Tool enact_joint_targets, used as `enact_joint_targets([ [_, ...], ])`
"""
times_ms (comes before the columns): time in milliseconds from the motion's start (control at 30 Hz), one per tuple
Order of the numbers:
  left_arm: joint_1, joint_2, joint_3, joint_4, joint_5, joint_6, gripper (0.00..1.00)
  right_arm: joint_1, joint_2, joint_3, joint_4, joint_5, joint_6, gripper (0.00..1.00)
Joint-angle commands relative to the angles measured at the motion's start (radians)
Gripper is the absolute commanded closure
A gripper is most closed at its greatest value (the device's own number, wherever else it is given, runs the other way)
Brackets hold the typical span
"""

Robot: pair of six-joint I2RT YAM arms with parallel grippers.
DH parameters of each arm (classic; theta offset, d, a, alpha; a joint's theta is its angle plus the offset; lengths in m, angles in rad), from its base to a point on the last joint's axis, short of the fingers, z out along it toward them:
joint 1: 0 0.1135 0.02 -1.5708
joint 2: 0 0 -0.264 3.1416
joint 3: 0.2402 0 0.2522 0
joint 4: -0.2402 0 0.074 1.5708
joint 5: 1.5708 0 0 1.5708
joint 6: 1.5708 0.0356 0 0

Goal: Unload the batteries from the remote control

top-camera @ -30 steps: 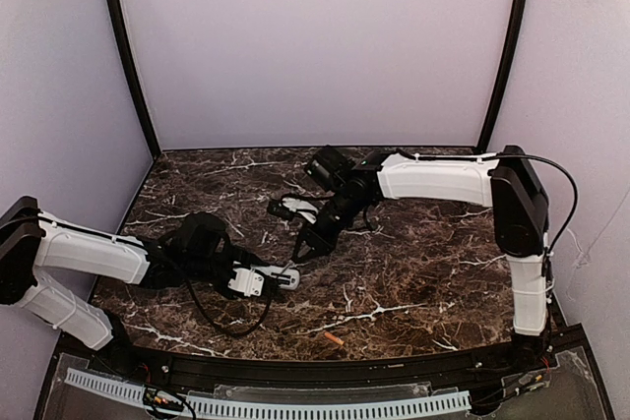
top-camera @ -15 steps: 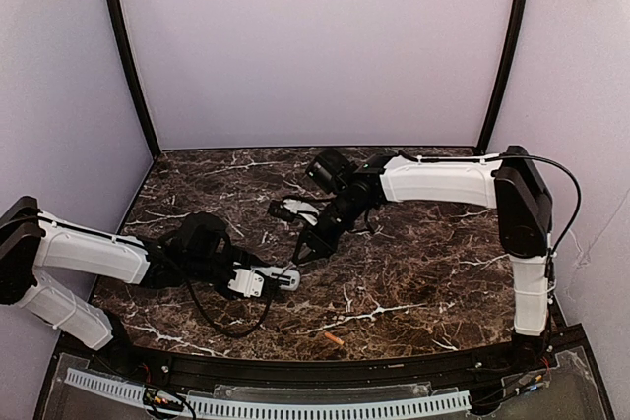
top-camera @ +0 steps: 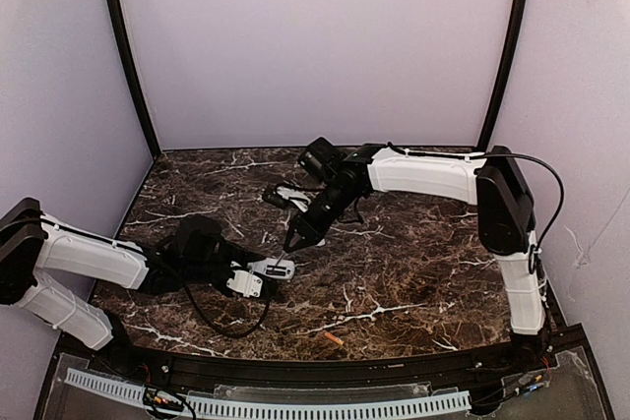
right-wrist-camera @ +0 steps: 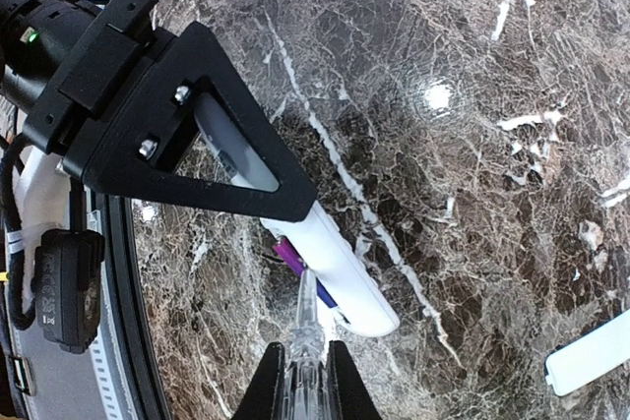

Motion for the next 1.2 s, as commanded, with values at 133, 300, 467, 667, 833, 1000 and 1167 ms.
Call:
enact_joint_targets([
  [133,-0.008,-0.023,-0.010,0.165,-0.030,0.056,0.99,-0.020,0.081,0.079,-0.013,0.005,0.070,1.00],
  [300,-0.008,-0.017,-0.015,0.182,-0.039,0.068,1.00,-0.037,0.107,0.119,-0.036,0.038,0.124,1.00],
  [467,-0.007,-0.016,-0.015,0.185,-0.042,0.075,1.00,-0.043,0.123,0.146,-0.057,0.061,0.172,1.00],
  [667,-0.008,-0.020,-0.017,0.185,-0.044,0.079,1.00,-0.047,0.149,0.194,-0.096,0.070,0.200,1.00],
  [833,-0.008,-0.020,-0.015,0.182,-0.041,0.079,1.00,-0.049,0.158,0.214,-0.116,0.077,0.213,1.00],
  [1000,-0.008,-0.023,-0.016,0.182,-0.043,0.084,1.00,-0.052,0.161,0.235,-0.146,0.099,0.237,1.00],
  [1167,-0.011,-0.024,-0.016,0.180,-0.050,0.094,1.00,-0.056,0.166,0.245,-0.183,0.112,0.259,1.00],
])
